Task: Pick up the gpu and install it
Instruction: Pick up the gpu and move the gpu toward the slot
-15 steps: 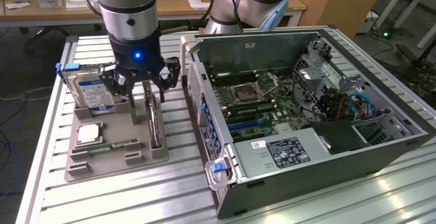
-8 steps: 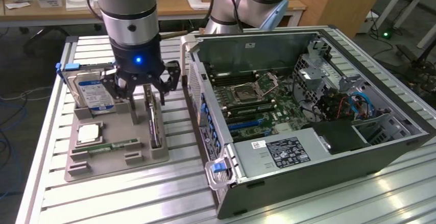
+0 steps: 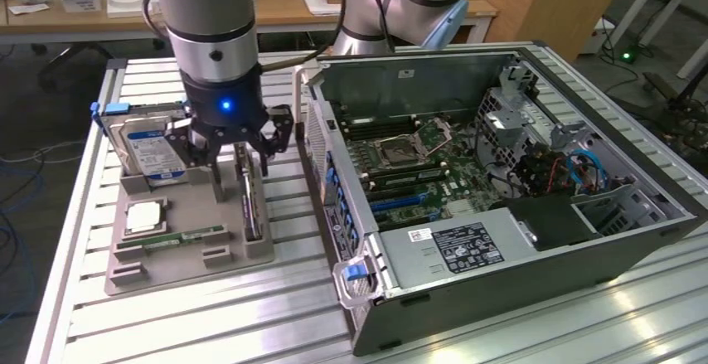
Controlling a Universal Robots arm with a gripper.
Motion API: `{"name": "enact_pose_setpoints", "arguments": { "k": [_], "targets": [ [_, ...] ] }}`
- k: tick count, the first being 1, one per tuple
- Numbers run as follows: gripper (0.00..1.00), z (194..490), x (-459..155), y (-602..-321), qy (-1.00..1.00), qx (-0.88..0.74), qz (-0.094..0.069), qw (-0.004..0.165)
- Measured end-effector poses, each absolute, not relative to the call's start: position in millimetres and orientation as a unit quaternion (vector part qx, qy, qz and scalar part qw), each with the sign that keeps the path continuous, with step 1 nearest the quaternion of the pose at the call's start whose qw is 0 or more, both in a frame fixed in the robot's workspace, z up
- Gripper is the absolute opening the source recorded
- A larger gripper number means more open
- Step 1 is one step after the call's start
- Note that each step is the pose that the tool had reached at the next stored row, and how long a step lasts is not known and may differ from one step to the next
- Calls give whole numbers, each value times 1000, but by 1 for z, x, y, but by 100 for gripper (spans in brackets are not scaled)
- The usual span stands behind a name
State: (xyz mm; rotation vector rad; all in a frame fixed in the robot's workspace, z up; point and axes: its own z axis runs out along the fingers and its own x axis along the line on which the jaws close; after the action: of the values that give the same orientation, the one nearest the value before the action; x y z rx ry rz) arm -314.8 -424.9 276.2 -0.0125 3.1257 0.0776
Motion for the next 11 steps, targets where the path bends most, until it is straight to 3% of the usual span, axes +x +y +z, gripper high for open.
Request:
{"name": "enact_pose_setpoints", "arguments": {
  "k": [11],
  "targets": [
    [65, 262, -315, -425, 1000, -4, 25, 7]
  ]
}}
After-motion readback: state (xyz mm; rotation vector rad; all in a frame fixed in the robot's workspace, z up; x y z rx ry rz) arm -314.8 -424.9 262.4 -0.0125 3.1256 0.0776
